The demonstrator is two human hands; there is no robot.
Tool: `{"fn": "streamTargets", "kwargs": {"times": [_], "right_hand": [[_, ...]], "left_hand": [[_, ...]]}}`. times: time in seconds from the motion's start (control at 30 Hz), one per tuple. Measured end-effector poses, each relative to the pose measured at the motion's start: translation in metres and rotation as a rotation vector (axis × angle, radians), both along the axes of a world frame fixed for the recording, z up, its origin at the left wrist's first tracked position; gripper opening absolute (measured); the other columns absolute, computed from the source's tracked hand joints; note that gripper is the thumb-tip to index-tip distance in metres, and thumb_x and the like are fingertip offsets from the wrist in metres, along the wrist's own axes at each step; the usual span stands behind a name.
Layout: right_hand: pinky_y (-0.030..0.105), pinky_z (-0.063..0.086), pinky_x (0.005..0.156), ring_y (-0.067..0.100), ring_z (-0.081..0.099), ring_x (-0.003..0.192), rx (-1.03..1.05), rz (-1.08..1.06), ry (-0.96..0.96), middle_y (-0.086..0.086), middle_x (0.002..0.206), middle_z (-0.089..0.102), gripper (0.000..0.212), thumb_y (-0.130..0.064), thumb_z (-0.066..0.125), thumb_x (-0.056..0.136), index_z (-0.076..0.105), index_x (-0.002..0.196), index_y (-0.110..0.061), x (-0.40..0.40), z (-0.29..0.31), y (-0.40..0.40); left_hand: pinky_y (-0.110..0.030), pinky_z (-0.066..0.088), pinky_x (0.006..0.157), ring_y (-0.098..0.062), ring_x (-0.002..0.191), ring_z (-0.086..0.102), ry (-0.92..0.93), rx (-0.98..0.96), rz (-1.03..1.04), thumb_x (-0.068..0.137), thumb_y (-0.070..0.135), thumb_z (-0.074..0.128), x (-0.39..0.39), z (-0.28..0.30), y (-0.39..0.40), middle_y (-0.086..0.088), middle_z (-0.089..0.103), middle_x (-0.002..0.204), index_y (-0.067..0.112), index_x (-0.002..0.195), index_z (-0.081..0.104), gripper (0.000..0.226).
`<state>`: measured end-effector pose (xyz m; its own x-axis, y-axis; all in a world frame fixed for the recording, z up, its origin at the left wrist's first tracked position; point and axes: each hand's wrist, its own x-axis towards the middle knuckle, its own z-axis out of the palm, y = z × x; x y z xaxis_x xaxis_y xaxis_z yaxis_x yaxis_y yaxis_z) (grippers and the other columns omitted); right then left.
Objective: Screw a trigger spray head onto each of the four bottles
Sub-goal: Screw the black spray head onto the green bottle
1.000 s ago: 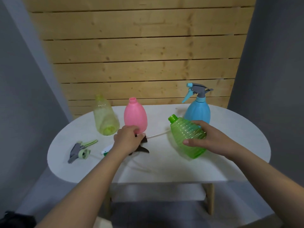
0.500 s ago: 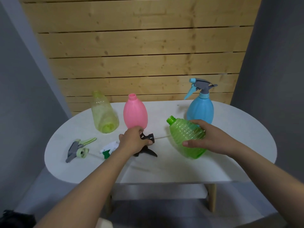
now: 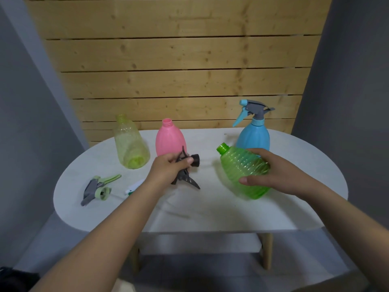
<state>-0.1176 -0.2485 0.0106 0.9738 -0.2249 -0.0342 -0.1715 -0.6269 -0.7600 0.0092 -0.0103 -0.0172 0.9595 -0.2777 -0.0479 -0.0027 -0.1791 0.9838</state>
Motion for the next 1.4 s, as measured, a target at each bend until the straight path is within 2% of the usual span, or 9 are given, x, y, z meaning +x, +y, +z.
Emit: {"fn": "streamTargets", "kwargs": {"times": [0.1,0.2,0.33,0.5,0.7,0.87,1.07,1.33,1.4], "right_hand": [[0.032,0.046,0.094,0.017,0.054,0.11,-0.047,0.018,-0.005,0.0,0.123,0.055,0.085,-0.043,0.083,0.059,0.041,0.133,-0.035,-0.003,0.002,-0.002],[0.029,0.042,0.088,0.018,0.052,0.11,-0.075,0.027,0.005,0.002,0.124,0.053,0.084,-0.037,0.084,0.061,0.039,0.132,-0.034,-0.004,-0.001,-0.002],[0.031,0.043,0.09,0.02,0.051,0.11,-0.083,0.035,0.018,0.005,0.125,0.052,0.085,-0.032,0.085,0.062,0.038,0.133,-0.031,-0.002,-0.002,-0.002],[0.026,0.038,0.082,0.018,0.049,0.11,-0.071,0.041,-0.014,0.002,0.124,0.05,0.086,-0.03,0.085,0.061,0.037,0.132,-0.033,0.0,-0.003,0.0],[0.016,0.038,0.075,0.015,0.049,0.109,-0.051,0.07,-0.059,-0.002,0.121,0.051,0.084,-0.029,0.087,0.059,0.038,0.126,-0.04,0.002,-0.004,0.002],[0.023,0.037,0.084,0.013,0.047,0.111,-0.067,0.082,-0.065,-0.004,0.121,0.05,0.084,-0.029,0.087,0.057,0.038,0.124,-0.044,0.003,-0.005,0.001],[0.024,0.035,0.083,0.013,0.045,0.111,-0.088,0.053,-0.071,-0.005,0.122,0.048,0.085,-0.028,0.087,0.058,0.038,0.127,-0.041,0.003,-0.006,-0.006],[0.026,0.037,0.089,0.013,0.046,0.115,-0.053,0.082,-0.102,-0.007,0.125,0.048,0.085,-0.027,0.088,0.057,0.039,0.124,-0.043,0.002,-0.005,-0.004],[0.025,0.037,0.088,0.013,0.046,0.115,-0.057,0.087,-0.105,-0.008,0.124,0.048,0.084,-0.028,0.088,0.056,0.038,0.121,-0.046,0.001,-0.006,-0.004]], "left_hand": [[-0.029,0.051,0.072,-0.018,0.072,0.067,-0.005,-0.05,0.076,0.081,0.018,0.069,0.005,0.014,0.019,-0.009,0.07,0.086,0.016,0.1,0.066,0.019],[-0.021,0.054,0.064,-0.011,0.068,0.069,0.047,-0.138,0.067,0.085,0.016,0.064,0.007,0.021,0.039,-0.008,0.07,0.086,0.017,0.099,0.065,0.015],[-0.04,0.049,0.09,-0.016,0.078,0.066,0.114,-0.167,0.006,0.088,0.016,0.06,0.009,0.024,0.056,-0.008,0.068,0.094,0.015,0.103,0.064,0.016],[-0.025,0.054,0.07,-0.011,0.071,0.068,0.118,-0.131,-0.023,0.088,0.016,0.059,0.009,0.025,0.064,-0.006,0.068,0.093,0.014,0.109,0.063,0.022],[-0.016,0.054,0.059,-0.005,0.063,0.068,0.066,-0.037,-0.013,0.087,0.013,0.061,0.007,0.024,0.064,-0.004,0.068,0.088,0.016,0.106,0.064,0.02],[-0.028,0.053,0.075,-0.014,0.072,0.066,0.077,-0.058,-0.024,0.087,0.014,0.06,0.006,0.026,0.063,-0.006,0.068,0.089,0.014,0.109,0.064,0.022],[-0.026,0.05,0.074,-0.009,0.07,0.065,0.162,-0.169,-0.025,0.088,0.02,0.058,0.012,0.03,0.069,-0.004,0.068,0.096,0.015,0.112,0.063,0.025],[-0.03,0.051,0.078,-0.012,0.071,0.065,0.132,-0.098,-0.061,0.088,0.017,0.058,0.007,0.027,0.064,-0.005,0.068,0.096,0.019,0.099,0.065,0.013],[-0.025,0.054,0.071,-0.009,0.066,0.067,0.112,-0.083,-0.059,0.088,0.016,0.059,0.007,0.028,0.064,-0.005,0.069,0.093,0.019,0.097,0.066,0.012]]}}
